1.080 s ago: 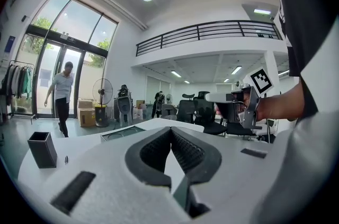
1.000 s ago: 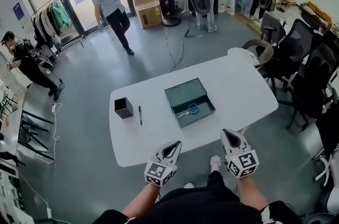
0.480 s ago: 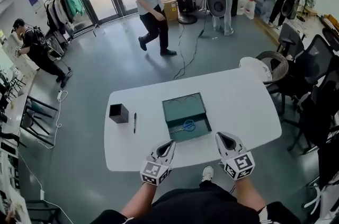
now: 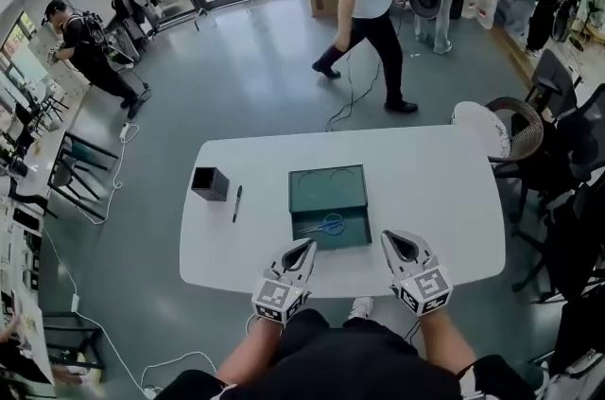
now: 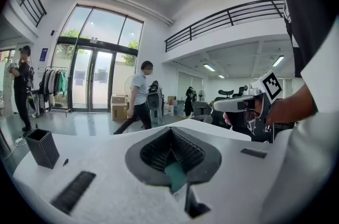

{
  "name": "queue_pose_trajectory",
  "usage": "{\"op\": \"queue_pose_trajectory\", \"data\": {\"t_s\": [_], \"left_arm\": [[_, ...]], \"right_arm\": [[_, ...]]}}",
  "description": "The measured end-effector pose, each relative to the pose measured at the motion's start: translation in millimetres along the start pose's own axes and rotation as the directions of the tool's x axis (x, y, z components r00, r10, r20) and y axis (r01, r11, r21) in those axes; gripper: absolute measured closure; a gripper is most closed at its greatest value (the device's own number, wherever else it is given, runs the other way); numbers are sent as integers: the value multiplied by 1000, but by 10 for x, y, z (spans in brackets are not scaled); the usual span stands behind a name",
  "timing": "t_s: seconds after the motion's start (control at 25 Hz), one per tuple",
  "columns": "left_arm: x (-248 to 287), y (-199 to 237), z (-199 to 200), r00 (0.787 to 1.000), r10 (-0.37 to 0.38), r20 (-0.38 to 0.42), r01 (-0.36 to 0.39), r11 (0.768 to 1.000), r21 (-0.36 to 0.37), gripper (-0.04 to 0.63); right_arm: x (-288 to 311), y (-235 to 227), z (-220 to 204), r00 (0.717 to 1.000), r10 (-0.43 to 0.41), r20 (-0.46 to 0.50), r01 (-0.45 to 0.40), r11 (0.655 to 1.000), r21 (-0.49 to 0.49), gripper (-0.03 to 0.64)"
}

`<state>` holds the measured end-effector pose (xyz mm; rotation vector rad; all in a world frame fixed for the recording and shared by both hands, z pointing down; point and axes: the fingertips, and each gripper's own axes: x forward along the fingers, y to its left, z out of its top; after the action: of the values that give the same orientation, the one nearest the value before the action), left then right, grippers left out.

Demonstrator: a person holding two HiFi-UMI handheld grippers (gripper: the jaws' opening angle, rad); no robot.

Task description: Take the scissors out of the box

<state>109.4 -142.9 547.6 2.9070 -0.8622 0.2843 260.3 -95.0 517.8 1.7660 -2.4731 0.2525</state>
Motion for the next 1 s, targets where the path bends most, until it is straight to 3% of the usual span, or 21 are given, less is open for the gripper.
{"op": "queue_pose_trajectory", "data": {"t_s": [0.32,0.68,0.84,1.0], "left_arm": [[6,260,-104,998,60,-29,-61,998,-32,583],[73,600,-70,999,52,-7,-52,999,-11,583],[18,809,-83,997,74,-12,-74,997,-17,583],[-21,915,-193,996,91,-15,-92,995,-42,583]], "right_arm": [[375,-158,5,998,50,-46,-53,996,-67,611],[926,319,215,984,162,-69,-172,969,-180,611],[1132,503,153,968,207,-142,-238,937,-255,611],[1252,618,-74,936,251,-245,-326,882,-341,611]]}}
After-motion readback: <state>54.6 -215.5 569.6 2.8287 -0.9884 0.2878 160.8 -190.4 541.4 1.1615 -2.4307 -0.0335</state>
